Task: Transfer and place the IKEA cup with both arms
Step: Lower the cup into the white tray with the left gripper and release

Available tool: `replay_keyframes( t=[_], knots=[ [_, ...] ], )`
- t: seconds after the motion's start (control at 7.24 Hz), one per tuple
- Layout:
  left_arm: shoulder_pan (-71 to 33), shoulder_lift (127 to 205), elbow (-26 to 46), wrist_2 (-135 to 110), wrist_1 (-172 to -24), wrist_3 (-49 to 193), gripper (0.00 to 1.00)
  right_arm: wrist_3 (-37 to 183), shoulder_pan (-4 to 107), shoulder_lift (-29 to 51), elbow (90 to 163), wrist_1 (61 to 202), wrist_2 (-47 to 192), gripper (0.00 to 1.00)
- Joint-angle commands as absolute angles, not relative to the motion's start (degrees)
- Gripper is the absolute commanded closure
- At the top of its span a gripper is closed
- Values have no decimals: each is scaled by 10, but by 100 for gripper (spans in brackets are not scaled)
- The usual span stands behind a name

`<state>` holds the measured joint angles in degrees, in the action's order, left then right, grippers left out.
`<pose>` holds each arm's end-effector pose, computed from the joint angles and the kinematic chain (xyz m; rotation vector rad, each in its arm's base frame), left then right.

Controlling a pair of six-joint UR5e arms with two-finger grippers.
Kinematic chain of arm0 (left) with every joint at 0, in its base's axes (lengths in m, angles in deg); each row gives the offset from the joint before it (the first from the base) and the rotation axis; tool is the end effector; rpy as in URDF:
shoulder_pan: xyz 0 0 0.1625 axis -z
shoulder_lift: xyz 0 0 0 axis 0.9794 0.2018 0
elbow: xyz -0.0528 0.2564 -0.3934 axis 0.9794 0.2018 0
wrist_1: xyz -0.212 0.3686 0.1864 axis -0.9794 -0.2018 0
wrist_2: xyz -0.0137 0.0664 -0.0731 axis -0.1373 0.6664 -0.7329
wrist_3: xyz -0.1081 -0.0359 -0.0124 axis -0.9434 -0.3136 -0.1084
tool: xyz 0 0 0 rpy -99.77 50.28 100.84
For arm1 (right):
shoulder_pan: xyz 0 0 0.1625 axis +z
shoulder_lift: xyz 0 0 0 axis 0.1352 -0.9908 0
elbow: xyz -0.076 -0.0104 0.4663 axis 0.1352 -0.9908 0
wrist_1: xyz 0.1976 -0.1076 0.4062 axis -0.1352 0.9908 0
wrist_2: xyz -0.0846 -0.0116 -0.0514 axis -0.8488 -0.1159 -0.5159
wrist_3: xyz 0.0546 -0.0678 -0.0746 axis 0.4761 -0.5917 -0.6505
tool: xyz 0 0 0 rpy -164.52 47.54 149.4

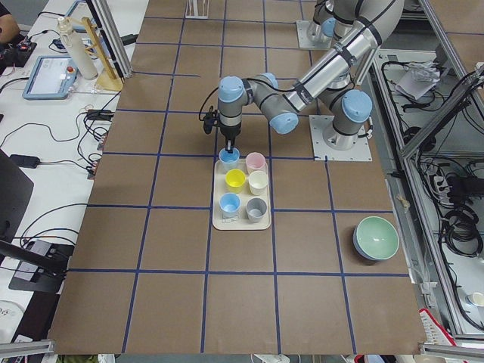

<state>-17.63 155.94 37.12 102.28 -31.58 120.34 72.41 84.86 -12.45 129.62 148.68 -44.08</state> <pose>0.1506 -0.5283 0.2457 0.1125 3.0706 -0.0134 0.1501 -0.5127 0.4965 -0.3565 -3.0619 0.0271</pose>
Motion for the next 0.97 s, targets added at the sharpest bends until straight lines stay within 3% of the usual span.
replay_keyframes(
  t=[0.0,0.14,0.28,0.41,0.83],
  knots=[
    [-176,1580,372,1022,-282,1204,100,672,842,-133,1298,1487,-459,0],
    [-176,1580,373,1022,-282,1204,75,668,827,-134,1298,1487,-446,0],
    [-172,1582,372,1021,-283,1204,31,638,816,-136,1298,1484,-409,0],
    [-168,1582,371,1021,-287,1203,22,631,817,-143,1298,1478,-377,0],
    [-147,1533,338,1014,-376,1183,20,630,822,-148,1295,1449,-363,0]
  ],
)
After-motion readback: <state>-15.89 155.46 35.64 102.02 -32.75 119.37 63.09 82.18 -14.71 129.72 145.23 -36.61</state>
